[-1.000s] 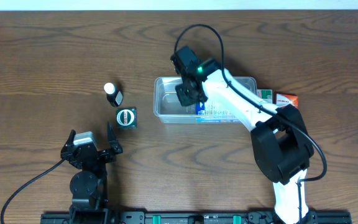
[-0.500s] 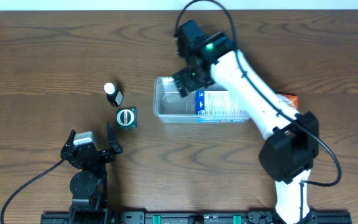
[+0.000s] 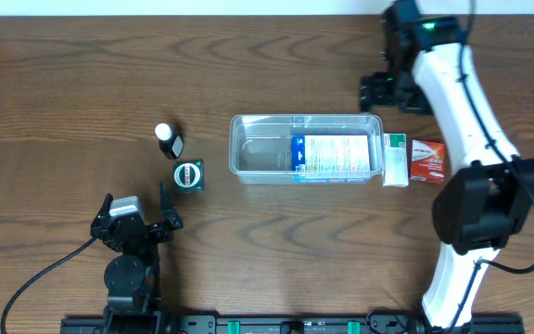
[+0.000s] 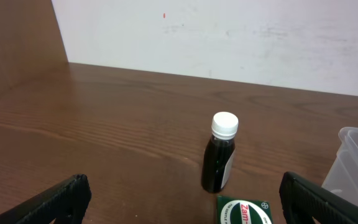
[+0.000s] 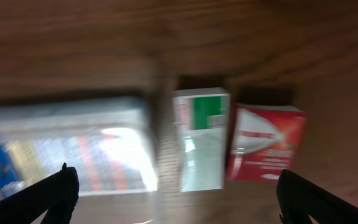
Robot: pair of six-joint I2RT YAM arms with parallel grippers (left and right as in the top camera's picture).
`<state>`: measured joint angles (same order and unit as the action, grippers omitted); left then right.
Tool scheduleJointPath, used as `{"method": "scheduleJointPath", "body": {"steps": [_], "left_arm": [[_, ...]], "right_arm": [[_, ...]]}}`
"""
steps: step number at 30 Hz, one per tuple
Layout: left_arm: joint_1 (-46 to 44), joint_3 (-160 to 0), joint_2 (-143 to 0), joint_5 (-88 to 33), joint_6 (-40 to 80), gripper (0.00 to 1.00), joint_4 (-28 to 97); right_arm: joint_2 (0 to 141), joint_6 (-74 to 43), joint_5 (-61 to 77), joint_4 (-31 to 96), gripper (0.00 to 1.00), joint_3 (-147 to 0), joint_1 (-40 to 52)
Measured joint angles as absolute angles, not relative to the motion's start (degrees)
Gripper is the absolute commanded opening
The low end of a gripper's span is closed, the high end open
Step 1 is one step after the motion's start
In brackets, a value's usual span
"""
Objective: Pack container
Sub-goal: 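Lift the right gripper out of the container and move right, then lower the right gripper toward the white-green Panadol box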
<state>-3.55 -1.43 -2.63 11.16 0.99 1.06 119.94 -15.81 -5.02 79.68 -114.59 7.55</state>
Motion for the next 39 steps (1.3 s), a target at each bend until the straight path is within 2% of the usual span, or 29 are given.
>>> {"method": "scheduleJointPath", "body": {"steps": [8,18,25,39], "left_arm": [[-3.6,-1.4,-2.6,11.2,1.0,0.98,1.1],[-3.6,-1.4,-2.6,11.2,1.0,0.98,1.1],[-3.6,-1.4,-2.6,11.2,1.0,0.98,1.1],[-3.6,-1.4,-2.6,11.2,1.0,0.98,1.1]], "right_arm": [[119.9,-16.2,-5.0,80.1,0.99,-114.6,0.1],[119.8,-17.8,-5.0,80.8,0.99,-109.3,-3.9],[119.8,-18.0,-5.0,79.4,0.98,-101.9,-3.4],[119.8,-12.9,-5.0,75.7,0.97,-101.6,2.1]]}}
